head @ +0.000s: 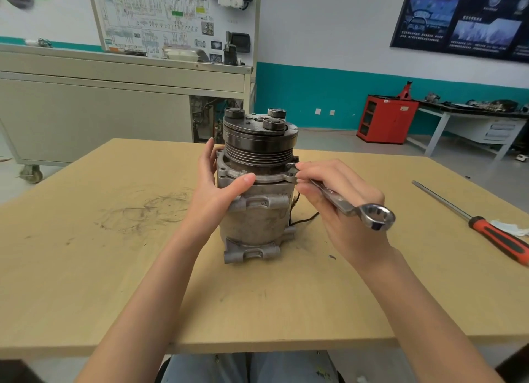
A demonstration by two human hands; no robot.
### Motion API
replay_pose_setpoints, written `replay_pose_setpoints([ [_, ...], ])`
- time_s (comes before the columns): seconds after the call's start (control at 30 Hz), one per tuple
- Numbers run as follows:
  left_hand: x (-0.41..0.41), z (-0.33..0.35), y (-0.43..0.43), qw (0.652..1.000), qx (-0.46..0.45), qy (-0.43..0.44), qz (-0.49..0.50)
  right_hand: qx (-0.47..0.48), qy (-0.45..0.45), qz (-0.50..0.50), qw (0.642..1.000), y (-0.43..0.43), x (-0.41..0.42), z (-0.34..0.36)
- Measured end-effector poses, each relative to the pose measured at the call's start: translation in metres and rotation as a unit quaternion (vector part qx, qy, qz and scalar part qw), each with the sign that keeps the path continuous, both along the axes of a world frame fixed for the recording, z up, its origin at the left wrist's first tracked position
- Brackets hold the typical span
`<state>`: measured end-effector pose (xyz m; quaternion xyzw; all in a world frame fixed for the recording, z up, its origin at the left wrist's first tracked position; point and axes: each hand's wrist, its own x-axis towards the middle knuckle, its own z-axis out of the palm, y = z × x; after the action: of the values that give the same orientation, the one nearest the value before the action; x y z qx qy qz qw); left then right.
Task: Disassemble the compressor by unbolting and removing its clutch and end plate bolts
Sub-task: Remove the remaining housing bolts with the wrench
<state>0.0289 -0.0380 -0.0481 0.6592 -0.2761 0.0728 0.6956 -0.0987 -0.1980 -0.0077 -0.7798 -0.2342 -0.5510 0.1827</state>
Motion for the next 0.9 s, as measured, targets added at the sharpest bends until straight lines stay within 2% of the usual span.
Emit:
replay_pose_setpoints([
  [0.07,0.0,0.001,0.0,1.0,-0.001,0.001,0.002,-0.004,0.007,-0.008,1.0,0.0,0.001,0.004],
  [0.13,-0.001,0.001,0.001,1.0,0.0,0.005,0.002,0.031,0.024,-0.004,0.999,0.0,0.003,0.003],
  [0.2,-0.002,0.001,0.001,1.0,0.006,0.007,0.002,0.17,0.077,0.075,0.98,-0.003,0.008,0.001],
  [0.27,-0.003,0.001,0.001,1.0,0.009,0.01,0.0,0.355,0.141,0.213,0.899,-0.013,0.017,0.001],
  [0.33,-0.002,0.001,0.002,1.0,0.005,0.012,-0.001,0.468,0.199,0.312,0.802,-0.029,0.032,0.006],
  [0.43,-0.002,0.0,0.002,1.0,-0.003,0.015,-0.007,0.525,0.283,0.402,0.694,-0.047,0.056,0.014],
  [0.53,-0.001,0.0,0.001,1.0,-0.002,0.015,-0.006,0.536,0.347,0.458,0.618,-0.055,0.075,0.017],
  [0.73,-0.002,0.001,0.001,1.0,0.004,0.017,-0.005,0.551,0.402,0.445,0.58,-0.062,0.094,0.015],
  [0.9,-0.002,0.001,0.002,1.0,0.007,0.018,-0.003,0.605,0.352,0.406,0.587,-0.052,0.088,0.007],
])
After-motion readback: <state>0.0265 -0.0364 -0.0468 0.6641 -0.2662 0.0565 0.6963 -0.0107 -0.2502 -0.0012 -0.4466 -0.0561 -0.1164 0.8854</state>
